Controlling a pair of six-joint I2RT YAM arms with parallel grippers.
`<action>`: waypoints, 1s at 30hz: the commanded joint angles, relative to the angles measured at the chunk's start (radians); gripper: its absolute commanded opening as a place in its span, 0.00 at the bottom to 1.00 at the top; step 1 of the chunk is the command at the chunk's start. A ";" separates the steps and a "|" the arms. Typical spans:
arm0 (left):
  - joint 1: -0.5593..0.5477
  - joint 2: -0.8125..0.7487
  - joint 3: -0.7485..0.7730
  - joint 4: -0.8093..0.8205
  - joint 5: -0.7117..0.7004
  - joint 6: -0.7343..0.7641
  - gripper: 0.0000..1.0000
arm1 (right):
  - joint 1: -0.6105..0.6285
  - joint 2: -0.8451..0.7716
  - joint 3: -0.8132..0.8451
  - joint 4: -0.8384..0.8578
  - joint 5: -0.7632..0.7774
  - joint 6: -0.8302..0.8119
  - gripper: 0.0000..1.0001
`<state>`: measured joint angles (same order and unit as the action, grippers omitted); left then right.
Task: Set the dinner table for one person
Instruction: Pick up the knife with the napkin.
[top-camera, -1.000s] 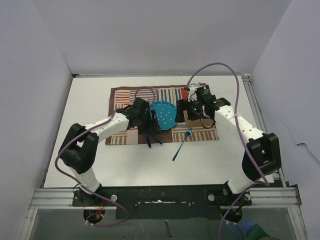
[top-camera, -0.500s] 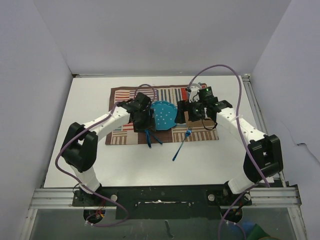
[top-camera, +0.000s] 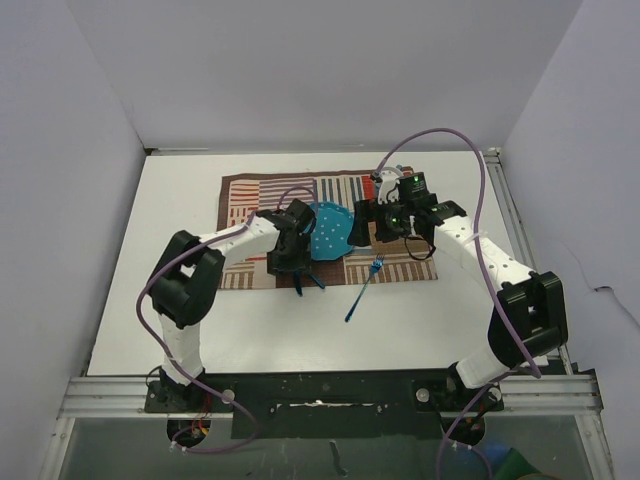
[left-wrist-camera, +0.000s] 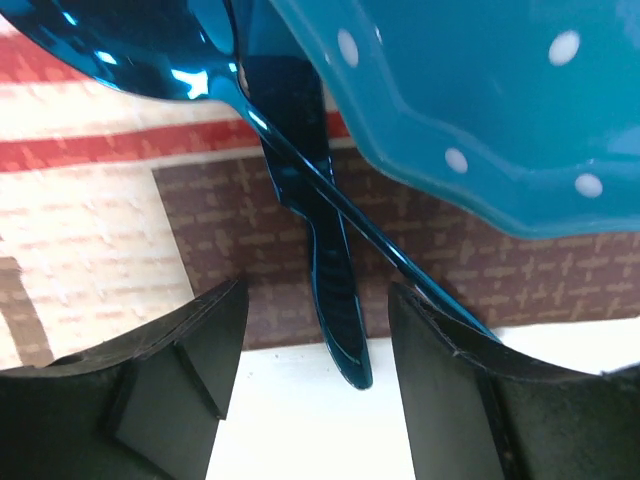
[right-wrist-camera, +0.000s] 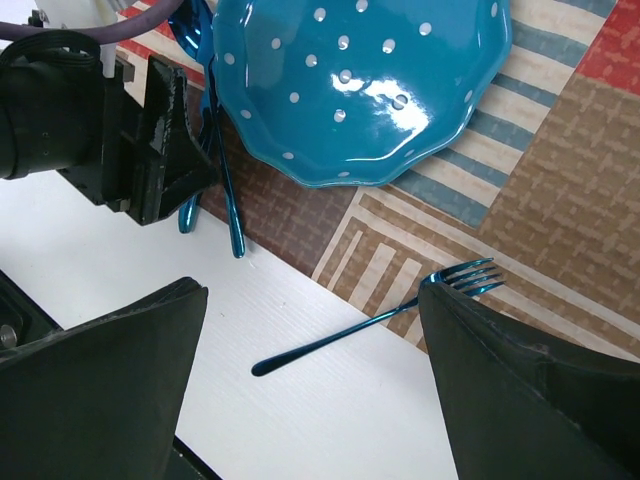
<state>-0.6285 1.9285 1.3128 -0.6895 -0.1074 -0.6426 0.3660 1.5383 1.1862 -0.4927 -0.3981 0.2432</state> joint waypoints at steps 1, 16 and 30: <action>0.001 0.031 0.069 -0.023 -0.069 0.027 0.59 | -0.007 -0.025 -0.001 0.055 -0.037 -0.001 0.91; -0.029 -0.031 0.121 -0.058 -0.054 0.021 0.60 | -0.016 0.002 -0.007 0.060 -0.047 -0.005 0.91; -0.039 -0.009 0.140 0.015 -0.063 0.008 0.60 | -0.022 0.008 -0.016 0.061 -0.051 -0.008 0.91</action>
<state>-0.6674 1.9228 1.3991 -0.7246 -0.1638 -0.6250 0.3527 1.5501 1.1755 -0.4709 -0.4290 0.2428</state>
